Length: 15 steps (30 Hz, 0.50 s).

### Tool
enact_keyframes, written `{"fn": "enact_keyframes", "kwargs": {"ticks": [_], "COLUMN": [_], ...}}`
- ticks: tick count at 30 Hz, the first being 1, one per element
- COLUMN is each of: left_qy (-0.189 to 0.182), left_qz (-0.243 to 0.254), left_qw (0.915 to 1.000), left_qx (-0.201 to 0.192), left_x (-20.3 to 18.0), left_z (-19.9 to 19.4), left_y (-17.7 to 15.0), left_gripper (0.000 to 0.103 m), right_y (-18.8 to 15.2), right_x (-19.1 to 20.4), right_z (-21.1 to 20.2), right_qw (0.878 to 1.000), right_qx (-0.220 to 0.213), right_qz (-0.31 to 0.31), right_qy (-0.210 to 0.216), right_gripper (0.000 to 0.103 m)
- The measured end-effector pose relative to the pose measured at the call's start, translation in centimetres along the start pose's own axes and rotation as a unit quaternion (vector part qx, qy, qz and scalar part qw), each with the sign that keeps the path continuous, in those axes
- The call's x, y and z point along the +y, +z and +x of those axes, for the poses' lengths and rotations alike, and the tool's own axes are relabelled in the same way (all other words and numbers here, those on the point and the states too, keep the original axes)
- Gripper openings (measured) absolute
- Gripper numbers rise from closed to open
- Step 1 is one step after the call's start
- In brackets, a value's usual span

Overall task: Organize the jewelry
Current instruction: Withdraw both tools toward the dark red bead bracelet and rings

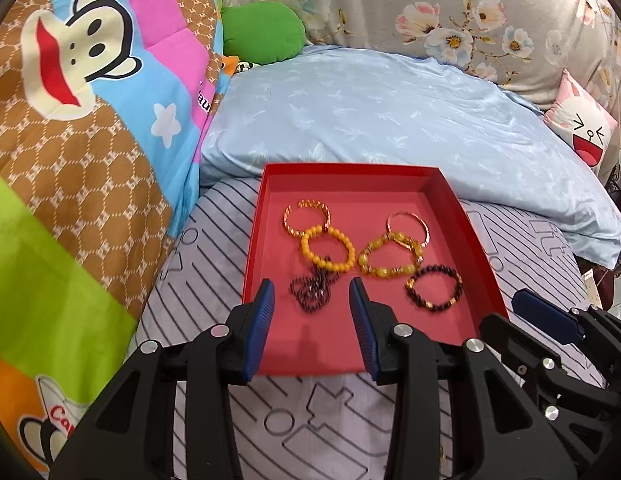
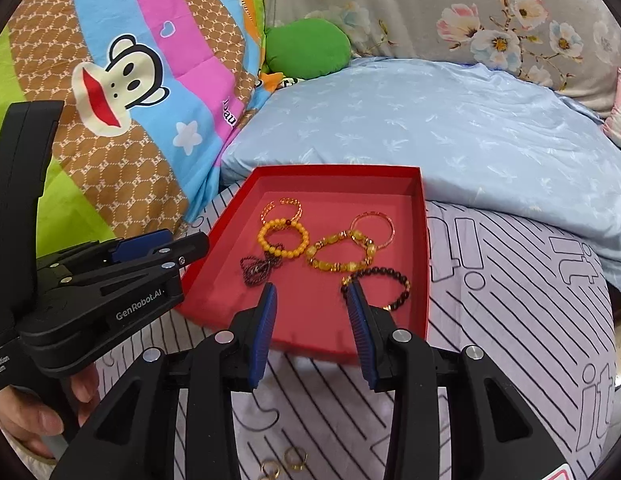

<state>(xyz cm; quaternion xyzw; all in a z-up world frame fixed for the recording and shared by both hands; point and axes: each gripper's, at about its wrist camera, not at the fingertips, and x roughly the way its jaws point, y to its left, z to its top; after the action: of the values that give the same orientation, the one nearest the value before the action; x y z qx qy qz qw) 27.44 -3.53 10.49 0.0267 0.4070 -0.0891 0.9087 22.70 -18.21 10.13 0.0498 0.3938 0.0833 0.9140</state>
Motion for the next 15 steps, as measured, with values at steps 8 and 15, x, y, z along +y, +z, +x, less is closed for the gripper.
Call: {"fn": "enact_keyframes", "kwargs": {"ticks": [8, 15], "left_qy": [0.005, 0.006], "left_qz": [0.003, 0.005], "left_qw": [1.0000, 0.9999], "left_qx": [-0.002, 0.008], "left_x": [0.1, 0.0], "left_z": [-3.1, -4.5], "left_y": [-3.5, -7.1], "left_gripper": [0.037, 0.037], "right_y": [-3.9, -8.5], "right_x": [-0.2, -1.0], "right_z": [-2.8, -4.2], "right_qw": [1.000, 0.999], "right_qx": [0.009, 0.033], "right_qz": [0.002, 0.014], "right_qy": [0.000, -0.005], "right_gripper": [0.036, 0.036]}}
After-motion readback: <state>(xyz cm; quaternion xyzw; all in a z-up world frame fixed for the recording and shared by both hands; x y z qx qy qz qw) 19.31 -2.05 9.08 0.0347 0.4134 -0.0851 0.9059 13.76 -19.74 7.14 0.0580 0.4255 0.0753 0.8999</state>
